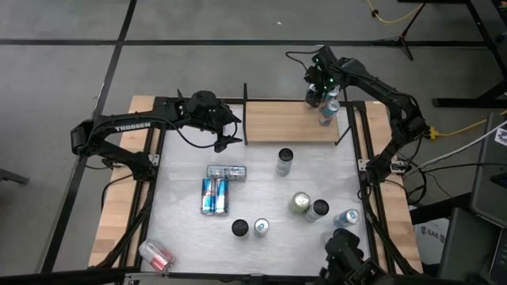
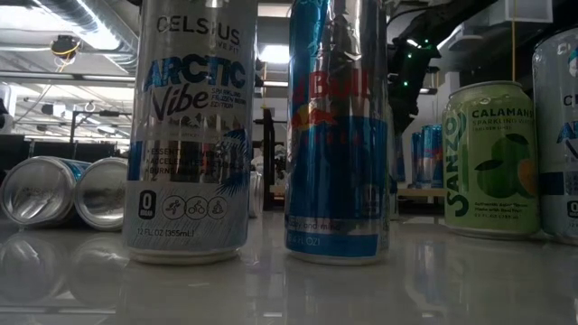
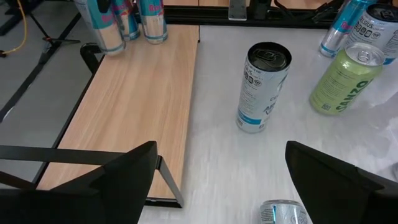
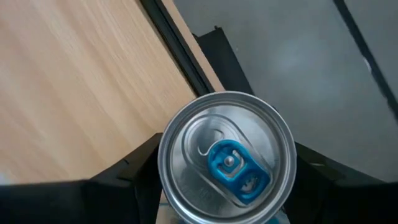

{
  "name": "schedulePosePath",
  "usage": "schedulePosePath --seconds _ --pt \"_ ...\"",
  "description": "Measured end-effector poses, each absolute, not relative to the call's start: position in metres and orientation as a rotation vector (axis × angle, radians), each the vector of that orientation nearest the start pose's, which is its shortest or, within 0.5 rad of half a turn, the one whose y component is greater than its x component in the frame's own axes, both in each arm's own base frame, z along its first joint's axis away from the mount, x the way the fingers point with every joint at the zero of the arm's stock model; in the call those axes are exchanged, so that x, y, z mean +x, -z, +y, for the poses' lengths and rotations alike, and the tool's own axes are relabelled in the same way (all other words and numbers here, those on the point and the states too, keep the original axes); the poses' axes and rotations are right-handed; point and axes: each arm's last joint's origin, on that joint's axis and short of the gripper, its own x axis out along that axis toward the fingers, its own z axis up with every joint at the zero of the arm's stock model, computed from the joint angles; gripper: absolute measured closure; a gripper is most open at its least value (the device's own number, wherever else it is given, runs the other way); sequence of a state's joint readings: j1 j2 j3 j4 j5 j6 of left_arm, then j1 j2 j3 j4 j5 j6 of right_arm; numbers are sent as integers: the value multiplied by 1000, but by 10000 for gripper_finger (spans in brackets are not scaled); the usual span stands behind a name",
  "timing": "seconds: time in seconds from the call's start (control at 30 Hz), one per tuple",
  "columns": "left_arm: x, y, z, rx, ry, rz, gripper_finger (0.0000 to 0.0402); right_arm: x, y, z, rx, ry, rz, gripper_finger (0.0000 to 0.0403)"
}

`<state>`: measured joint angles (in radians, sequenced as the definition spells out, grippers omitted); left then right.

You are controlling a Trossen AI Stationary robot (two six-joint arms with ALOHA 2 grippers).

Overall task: Place canned beverage on shelf
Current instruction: Put the blue soda can on the shelf aligned with the other blue soda cans

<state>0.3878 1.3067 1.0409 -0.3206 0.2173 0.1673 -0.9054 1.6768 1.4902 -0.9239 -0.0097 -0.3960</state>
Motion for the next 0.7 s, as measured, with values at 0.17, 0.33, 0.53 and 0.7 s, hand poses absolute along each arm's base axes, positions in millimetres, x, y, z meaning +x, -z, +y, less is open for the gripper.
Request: schedulePosePath --seconds 0.17,0.33,0.53,0.7 --pt "265 -299 101 -12 -118 572 56 212 -293 -269 213 606 1136 162" --pt "265 -299 101 -13 -118 572 56 212 -293 -269 252 635 1123 162" --pt "265 -299 101 -13 -118 572 56 212 -293 -269 312 676 1102 162" --pt "265 -299 101 -12 -118 572 56 211 -293 -270 345 750 1100 162"
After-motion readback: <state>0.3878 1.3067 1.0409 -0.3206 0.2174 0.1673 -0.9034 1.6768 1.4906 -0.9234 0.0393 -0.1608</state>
